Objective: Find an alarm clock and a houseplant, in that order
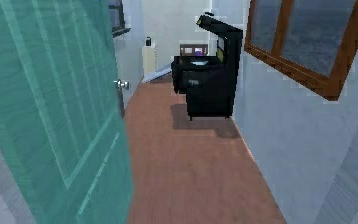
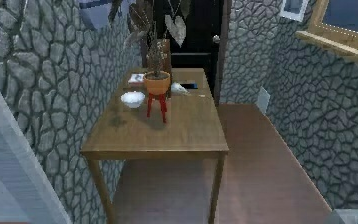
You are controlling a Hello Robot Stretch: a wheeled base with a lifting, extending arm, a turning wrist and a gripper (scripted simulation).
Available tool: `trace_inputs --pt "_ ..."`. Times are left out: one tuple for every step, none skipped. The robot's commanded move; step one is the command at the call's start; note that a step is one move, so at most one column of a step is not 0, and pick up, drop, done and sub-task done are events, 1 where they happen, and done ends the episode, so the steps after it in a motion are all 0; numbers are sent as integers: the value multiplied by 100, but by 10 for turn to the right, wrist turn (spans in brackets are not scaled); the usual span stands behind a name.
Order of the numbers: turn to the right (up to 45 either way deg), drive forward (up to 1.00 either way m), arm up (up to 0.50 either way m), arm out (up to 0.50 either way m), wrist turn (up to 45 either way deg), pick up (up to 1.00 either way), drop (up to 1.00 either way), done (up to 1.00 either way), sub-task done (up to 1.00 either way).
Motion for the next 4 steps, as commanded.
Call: trace_inputs --pt "0 30 0 0 0 0 0 0 0" --pt "0 85 0 0 0 0 0 0 0" --pt "270 0 0 0 0 0 0 0 0" --pt "0 5 0 0 0 0 0 0 0"
